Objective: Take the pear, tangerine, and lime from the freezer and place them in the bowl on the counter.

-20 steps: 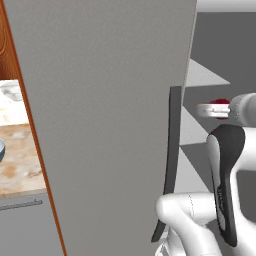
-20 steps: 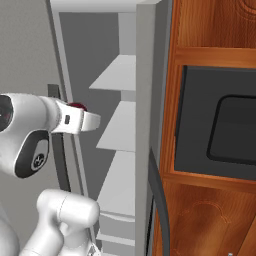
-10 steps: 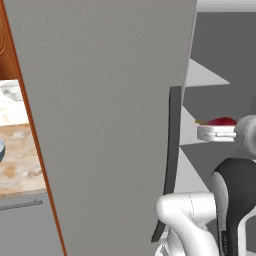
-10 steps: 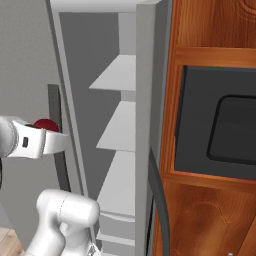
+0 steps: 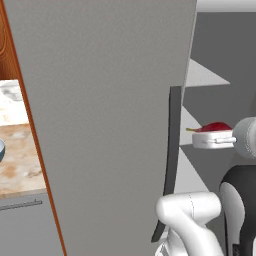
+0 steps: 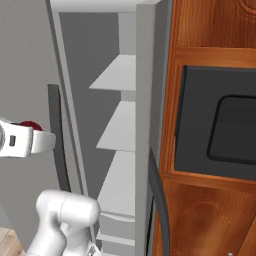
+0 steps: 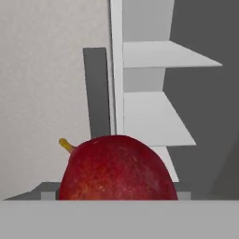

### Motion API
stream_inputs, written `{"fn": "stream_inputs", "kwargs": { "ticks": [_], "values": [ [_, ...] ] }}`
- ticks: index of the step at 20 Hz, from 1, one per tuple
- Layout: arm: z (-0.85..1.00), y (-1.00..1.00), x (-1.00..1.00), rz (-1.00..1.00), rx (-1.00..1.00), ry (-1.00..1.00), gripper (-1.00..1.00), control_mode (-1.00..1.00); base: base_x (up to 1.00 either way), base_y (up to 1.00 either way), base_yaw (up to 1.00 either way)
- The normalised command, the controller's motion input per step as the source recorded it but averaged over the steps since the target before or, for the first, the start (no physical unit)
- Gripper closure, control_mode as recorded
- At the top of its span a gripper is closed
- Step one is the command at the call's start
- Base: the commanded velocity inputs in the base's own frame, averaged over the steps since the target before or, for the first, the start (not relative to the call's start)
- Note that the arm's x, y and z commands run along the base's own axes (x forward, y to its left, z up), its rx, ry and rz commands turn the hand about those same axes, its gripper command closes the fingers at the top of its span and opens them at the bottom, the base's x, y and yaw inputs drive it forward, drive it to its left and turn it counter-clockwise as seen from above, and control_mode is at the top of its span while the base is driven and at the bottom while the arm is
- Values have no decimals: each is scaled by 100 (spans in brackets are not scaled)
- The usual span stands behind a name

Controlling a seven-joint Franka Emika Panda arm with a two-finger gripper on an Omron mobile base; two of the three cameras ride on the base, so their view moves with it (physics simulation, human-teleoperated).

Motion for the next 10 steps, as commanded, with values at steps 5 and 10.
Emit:
{"fn": "stream_inputs", "kwargs": {
  "ticks": [5, 10],
  "values": [
    [-4, -3, 0, 6, 0, 0, 100, -100, 0, 0, 0],
    [0, 0, 0, -4, 0, 0, 100, -100, 0, 0, 0]
  ]
}}
